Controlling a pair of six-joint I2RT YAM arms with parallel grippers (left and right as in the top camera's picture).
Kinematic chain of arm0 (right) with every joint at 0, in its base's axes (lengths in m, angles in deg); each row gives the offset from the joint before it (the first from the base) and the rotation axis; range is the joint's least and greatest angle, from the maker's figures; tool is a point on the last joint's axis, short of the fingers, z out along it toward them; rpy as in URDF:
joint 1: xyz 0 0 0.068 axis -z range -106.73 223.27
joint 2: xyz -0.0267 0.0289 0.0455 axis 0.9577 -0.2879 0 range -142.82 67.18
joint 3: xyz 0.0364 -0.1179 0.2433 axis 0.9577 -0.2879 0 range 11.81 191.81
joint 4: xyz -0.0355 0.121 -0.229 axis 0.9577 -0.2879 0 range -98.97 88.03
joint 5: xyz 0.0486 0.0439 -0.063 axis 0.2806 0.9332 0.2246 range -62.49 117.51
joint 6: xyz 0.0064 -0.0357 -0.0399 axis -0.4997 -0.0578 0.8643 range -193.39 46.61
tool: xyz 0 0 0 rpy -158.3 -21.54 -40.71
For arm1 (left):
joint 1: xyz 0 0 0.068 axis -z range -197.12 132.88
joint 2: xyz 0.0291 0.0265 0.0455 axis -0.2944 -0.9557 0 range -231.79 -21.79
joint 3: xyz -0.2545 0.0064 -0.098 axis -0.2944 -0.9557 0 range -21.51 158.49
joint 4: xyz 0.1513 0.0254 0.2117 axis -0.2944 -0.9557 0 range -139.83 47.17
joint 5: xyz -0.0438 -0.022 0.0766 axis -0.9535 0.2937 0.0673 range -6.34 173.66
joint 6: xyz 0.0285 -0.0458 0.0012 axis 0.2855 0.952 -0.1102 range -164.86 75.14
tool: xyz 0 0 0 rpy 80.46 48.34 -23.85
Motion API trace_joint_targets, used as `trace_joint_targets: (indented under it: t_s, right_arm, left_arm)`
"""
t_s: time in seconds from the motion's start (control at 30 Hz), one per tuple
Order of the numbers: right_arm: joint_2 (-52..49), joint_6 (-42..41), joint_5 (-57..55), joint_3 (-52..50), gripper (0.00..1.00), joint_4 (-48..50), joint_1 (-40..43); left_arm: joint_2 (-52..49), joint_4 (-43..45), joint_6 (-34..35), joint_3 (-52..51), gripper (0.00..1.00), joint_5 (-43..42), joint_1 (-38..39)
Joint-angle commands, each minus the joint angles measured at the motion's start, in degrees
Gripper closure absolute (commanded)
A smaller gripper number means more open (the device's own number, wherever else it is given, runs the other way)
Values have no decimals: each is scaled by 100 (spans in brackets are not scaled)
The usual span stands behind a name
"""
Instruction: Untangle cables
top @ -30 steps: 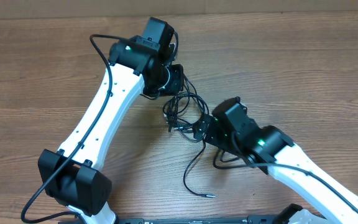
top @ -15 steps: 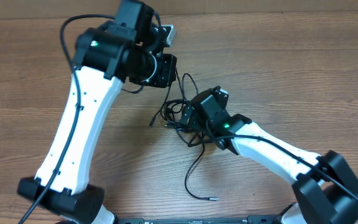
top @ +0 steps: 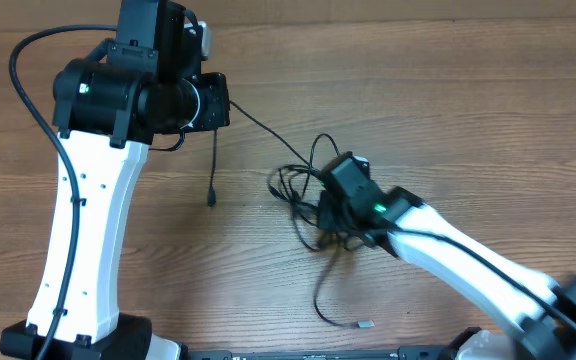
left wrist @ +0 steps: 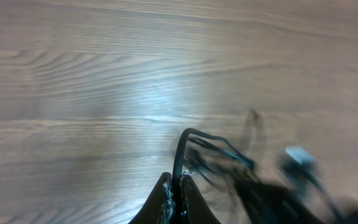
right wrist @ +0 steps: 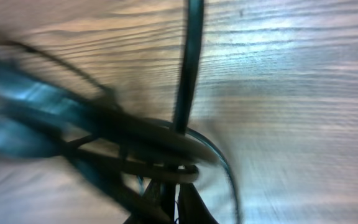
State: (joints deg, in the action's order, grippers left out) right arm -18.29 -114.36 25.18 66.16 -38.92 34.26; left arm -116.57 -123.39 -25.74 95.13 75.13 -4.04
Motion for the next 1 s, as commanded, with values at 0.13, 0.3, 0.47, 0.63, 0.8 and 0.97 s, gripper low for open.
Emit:
trace_joint_targets:
  t_s: [0.13,0.3,0.47,0.63,0.8,0.97]
  right_arm:
    - [2096,697,1399,48,96,-490,22]
    - [2243,695,1333,46,96,-623,24]
    - [2164,673,1331,46,96,-614,24]
    - [2164,656,1123,48,96,-538,31]
    - [2166,660,1102,48,96,-494,50]
    - [2166,660,1252,48,96,-472,50]
  left_arm:
    - [-973,59,1237,-116,42,656,-7]
    - [-1412,264,195,-116,1,-942,7]
    - [-1366,98,-1333,-111,20,-2297,61]
    - [-1366,-369,-1379,-157,44,-2275,350]
    - [-1368,-83,-800,-481,42,-2170,756]
    - [-1373,632,-57,-1174,37,-1665,1165]
